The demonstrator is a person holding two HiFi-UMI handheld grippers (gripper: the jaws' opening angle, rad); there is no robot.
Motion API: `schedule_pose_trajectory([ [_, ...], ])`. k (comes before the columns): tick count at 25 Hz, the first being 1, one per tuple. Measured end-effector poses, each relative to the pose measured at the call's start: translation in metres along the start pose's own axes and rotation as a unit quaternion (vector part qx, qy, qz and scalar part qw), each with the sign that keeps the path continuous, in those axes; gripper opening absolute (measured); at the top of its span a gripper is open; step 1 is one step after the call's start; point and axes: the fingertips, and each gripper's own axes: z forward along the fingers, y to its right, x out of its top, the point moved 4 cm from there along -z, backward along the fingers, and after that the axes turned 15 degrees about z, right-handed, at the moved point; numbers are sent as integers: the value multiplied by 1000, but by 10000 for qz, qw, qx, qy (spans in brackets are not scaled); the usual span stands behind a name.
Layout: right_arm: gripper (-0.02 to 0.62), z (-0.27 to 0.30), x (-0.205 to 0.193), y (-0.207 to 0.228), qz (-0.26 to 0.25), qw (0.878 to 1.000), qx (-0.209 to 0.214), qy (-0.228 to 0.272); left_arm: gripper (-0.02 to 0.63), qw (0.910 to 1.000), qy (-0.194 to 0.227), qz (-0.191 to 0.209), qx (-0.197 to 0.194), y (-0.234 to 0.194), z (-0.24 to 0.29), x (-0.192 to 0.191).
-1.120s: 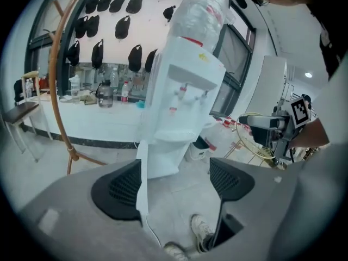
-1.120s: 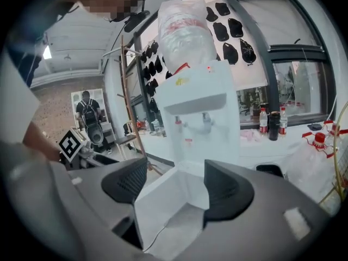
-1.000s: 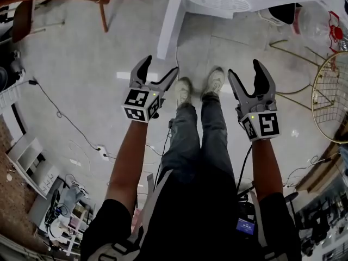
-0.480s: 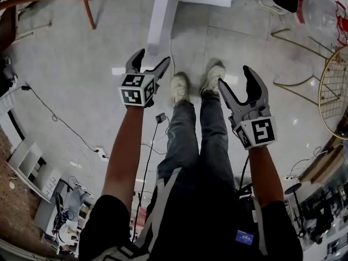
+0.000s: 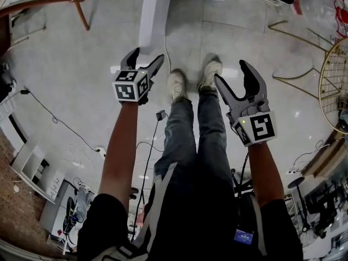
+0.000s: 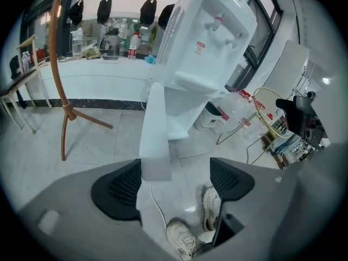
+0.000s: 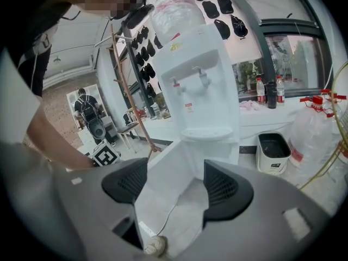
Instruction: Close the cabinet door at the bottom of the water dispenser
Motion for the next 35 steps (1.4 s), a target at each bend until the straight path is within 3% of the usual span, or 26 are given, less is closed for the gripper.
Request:
schedule_pose_trajectory([
  [14, 315, -21, -12, 40, 176, 9994, -279, 49, 397, 9994, -185, -5, -276, 45, 19, 12],
  [35, 304, -38, -1, 109, 525, 9965, -611, 211, 382, 9906, -369, 609, -1164, 132, 80, 66],
])
